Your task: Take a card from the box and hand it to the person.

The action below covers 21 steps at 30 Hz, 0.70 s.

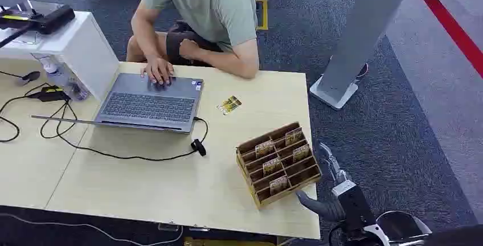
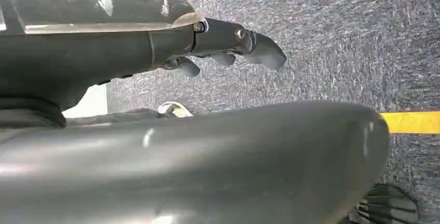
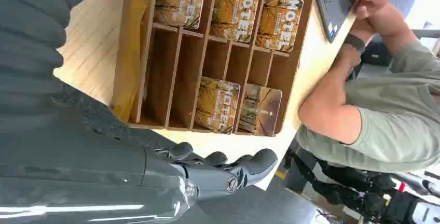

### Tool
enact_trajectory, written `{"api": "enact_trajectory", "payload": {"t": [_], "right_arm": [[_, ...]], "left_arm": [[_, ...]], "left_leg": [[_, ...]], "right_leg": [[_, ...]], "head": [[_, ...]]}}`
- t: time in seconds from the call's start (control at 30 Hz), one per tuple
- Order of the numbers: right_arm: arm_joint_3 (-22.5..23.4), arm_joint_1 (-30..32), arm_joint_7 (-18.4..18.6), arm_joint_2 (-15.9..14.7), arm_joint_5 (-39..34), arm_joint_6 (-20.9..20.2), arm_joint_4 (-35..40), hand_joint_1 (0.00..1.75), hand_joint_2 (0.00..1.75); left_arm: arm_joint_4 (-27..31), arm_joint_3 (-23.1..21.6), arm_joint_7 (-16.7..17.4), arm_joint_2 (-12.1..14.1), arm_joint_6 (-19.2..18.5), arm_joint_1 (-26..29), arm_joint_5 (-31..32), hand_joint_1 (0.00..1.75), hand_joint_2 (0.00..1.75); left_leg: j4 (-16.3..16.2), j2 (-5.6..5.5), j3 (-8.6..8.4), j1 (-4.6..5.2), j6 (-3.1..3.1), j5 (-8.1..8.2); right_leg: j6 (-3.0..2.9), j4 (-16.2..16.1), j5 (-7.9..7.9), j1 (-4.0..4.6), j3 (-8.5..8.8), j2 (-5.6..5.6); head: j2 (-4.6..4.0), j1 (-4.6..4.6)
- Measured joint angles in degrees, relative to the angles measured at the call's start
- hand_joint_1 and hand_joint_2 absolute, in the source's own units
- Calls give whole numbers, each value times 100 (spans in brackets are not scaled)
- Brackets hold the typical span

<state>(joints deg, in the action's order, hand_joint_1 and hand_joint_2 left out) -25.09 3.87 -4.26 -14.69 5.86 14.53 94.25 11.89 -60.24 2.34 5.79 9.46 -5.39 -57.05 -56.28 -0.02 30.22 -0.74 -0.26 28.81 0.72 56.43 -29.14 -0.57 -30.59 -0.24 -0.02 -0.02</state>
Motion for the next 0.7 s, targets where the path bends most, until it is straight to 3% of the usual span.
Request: {"api": "enact_trajectory", "payload": {"t": [0.27, 0.37, 0.5, 0.63, 0.7], "right_arm": [[-20, -78, 324, -2, 658, 44, 2, 0, 175], [-37, -217, 781, -2, 1600, 46, 9, 0, 175], [-92, -693, 1501, -2, 3124, -391, 94, 0, 175], [-184, -1204, 1997, -7, 3881, -830, 195, 2, 175], [-247, -1426, 2225, -18, 4182, -1025, 232, 10, 175]], "left_arm": [[0, -2, -2, 0, -4, 0, 13, 0, 0], [0, -4, -48, 0, -33, -1, 35, 0, 0], [0, -61, -173, 0, -85, -21, 124, 0, 0], [0, -127, -216, 0, -114, -28, 199, 0, 0], [0, -151, -214, 0, -120, -28, 219, 0, 0]], "left_leg": [[0, 0, 1, 0, 0, 0], [0, 1, 1, 0, 0, 0], [0, 1, -1, 0, 2, -3], [0, 1, -1, 0, 4, -5], [0, 1, 0, 0, 4, -5]], "right_leg": [[0, 0, 0, 0, 0, 0], [0, 1, 0, 0, 1, 1], [1, 2, 2, 0, 2, 1], [1, 3, 4, 0, 2, 1], [1, 4, 4, 0, 1, 1]], "head": [[0, -2], [0, 0], [0, -2], [0, 0], [0, 0]]}}
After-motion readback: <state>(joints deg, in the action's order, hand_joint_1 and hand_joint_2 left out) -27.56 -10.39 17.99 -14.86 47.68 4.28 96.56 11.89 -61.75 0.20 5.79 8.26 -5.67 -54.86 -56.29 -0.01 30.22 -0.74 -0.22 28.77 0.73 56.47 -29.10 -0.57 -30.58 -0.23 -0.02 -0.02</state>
